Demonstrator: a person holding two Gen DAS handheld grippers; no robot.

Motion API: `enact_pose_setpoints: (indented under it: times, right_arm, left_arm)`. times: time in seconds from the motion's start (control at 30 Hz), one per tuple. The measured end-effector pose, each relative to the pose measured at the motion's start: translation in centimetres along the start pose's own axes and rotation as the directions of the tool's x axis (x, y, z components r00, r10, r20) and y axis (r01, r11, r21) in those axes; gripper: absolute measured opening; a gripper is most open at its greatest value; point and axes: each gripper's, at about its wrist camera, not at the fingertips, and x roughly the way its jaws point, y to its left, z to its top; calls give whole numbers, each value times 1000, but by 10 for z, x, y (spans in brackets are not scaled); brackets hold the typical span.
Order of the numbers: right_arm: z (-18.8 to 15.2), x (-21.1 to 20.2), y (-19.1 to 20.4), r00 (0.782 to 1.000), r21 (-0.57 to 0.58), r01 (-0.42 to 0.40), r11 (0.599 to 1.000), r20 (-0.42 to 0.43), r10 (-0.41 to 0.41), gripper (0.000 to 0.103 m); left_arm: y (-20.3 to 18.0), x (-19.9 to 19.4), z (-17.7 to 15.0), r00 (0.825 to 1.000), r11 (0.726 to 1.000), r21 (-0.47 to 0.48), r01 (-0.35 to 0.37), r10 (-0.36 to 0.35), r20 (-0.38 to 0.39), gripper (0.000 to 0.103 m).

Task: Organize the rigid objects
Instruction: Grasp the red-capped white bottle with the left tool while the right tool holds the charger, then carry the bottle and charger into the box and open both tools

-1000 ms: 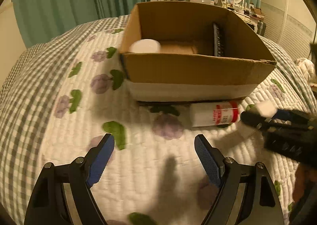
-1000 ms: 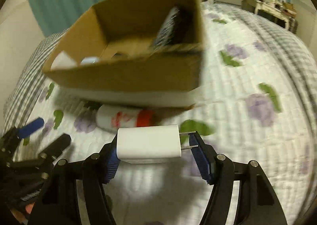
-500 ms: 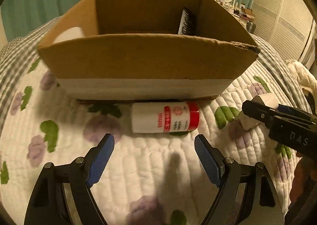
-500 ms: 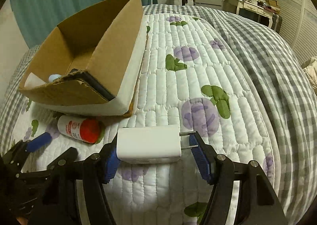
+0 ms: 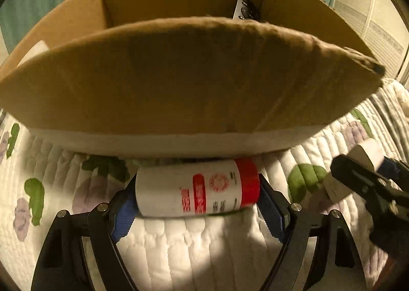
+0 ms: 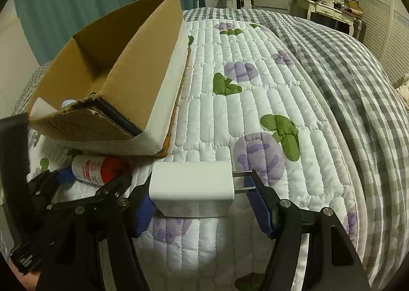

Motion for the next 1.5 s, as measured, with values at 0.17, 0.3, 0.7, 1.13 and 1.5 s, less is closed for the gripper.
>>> enact_pose_setpoints:
  times: [0.17, 0.3, 0.7, 1.13, 1.5]
  right_arm:
    - [-1, -3, 1, 1000, -15, -3, 1000, 3, 3, 65]
    - [-1, -9, 4, 1000, -8, -4, 1000, 2, 4, 65]
    - [10, -58, 21, 998, -62, 35, 997, 48, -32, 65]
    - [59, -135, 63, 986, -102, -4, 995, 163, 20, 65]
    - [128, -129, 93, 976, -120, -60, 991, 202, 83, 65]
  left_arm:
    - [-4, -6, 1, 999, 999, 17, -33, 33, 26, 84]
    - [0, -19, 0, 999, 1000, 22, -17, 16, 49, 78]
    - [32, -77, -7, 997, 1000, 24, 1, -3, 80, 78]
    - [52, -167, 33, 978, 999, 35, -13, 6, 209, 78]
    - [70, -151, 114, 957, 995, 97, -32, 3, 289, 78]
